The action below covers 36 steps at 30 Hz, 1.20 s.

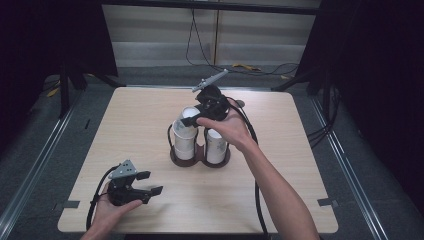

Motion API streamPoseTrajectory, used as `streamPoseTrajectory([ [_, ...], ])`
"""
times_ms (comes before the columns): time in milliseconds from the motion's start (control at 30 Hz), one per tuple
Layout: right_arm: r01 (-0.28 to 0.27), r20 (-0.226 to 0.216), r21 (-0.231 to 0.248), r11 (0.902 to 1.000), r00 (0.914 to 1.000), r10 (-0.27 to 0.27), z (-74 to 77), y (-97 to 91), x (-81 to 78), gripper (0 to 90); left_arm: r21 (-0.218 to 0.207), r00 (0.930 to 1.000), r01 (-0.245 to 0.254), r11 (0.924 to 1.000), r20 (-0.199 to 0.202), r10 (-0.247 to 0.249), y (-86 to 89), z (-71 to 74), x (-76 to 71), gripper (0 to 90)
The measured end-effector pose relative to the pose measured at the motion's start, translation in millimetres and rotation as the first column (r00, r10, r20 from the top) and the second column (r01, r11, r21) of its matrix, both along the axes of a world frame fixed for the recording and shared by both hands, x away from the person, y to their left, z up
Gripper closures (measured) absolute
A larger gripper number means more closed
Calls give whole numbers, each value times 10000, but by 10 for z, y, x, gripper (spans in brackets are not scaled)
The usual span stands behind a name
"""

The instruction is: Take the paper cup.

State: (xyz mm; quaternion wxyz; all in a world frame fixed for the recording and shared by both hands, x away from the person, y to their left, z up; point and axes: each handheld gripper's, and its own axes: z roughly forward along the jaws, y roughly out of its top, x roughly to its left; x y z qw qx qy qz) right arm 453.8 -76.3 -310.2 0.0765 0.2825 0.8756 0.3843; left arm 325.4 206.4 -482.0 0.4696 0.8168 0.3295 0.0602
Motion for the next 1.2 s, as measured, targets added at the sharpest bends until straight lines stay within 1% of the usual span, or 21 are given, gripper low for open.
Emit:
streamPoseTrajectory([
  [33, 0, 0, 0, 10000, 10000, 0, 0, 0, 0, 381, 0, 10000, 0, 10000, 0, 0, 0, 0, 0, 241],
  [67, 2, 49, 196, 9998, 10000, -3, 19, -40, -27, 382, -4, 10000, -6, 10000, 3, 6, 2, 1, 0, 240],
  [133, 26, 50, 291, 9996, 10000, -27, 29, -62, -42, 382, -52, 10000, -12, 10000, 22, 13, 1, 5, -3, 240],
  [200, 94, 173, 383, 9992, 9998, -101, 44, -124, -82, 382, -56, 10000, 42, 10000, 66, -42, -21, 16, -12, 240],
  [233, 94, 173, 383, 9992, 9998, -101, 44, -124, -82, 382, -56, 10000, 42, 10000, 66, -42, -21, 16, -12, 240],
  [333, 174, 291, 746, 9971, 9994, -196, 51, -206, -133, 382, -85, 9999, 124, 9999, 118, -123, -52, 25, -16, 239],
  [367, 174, 291, 746, 9971, 9994, -196, 51, -206, -133, 382, -85, 9999, 124, 9999, 118, -123, -52, 25, -16, 239],
  [433, 210, 309, 1026, 9945, 9992, -242, 49, -246, -176, 382, -129, 9999, 127, 9998, 120, -125, -53, 29, -14, 237],
  [633, 210, 549, 1306, 9912, 9981, -284, 30, -304, -275, 383, -318, 9998, 109, 9994, 182, -104, -44, 44, -5, 232],
  [667, 205, 644, 1507, 9884, 9975, -305, 11, -335, -316, 383, -396, 9997, 89, 9992, 225, -80, -47, 53, -7, 232],
  [700, 205, 644, 1507, 9884, 9975, -305, 11, -335, -316, 383, -396, 9997, 89, 9992, 225, -80, -47, 53, -7, 232],
  [767, 239, 693, 1717, 9849, 9969, -362, -2, -366, -358, 383, -499, 9995, 159, 9986, 284, -145, -60, 70, -3, 228],
  [800, 240, 797, 1856, 9823, 9960, -394, -8, -394, -413, 383, -454, 9994, 124, 9989, 332, -109, -63, 80, -4, 221],
  [833, 240, 797, 1856, 9823, 9960, -394, -8, -394, -413, 383, -502, 9992, 136, 9986, 374, -118, -68, 88, -5, 221],
  [867, 230, 876, 1986, 9798, 9953, -412, -15, -419, -459, 383, -573, 9988, 195, 9982, 463, -169, -76, 113, -8, 212],
  [900, 244, 930, 2056, 9783, 9947, -443, -19, -436, -487, 383, -573, 9988, 195, 9982, 463, -169, -76, 113, -8, 211],
  [933, 244, 930, 2056, 9783, 9947, -443, -19, -436, -487, 383, -597, 9985, 203, 9980, 525, -172, -83, 123, -8, 211],
  [967, 268, 1037, 2271, 9735, 9933, -515, -24, -481, -547, 383, -584, 9981, 221, 9981, 584, -187, -93, 134, -7, 201],
  [1033, 275, 1070, 2337, 9719, 9928, -538, -24, -495, -565, 383, -604, 9980, 285, 9978, 572, -251, -113, 150, -2, 200],
  [1133, 257, 1048, 2645, 9641, 9930, -552, -41, -568, -645, 383, -647, 9968, 359, 9973, 734, -311, -166, 209, 7, 186],
  [1200, 241, 1019, 2702, 9625, 9934, -535, -57, -583, -662, 383, -631, 9964, 390, 9972, 783, -340, -183, 237, 14, 185],
])
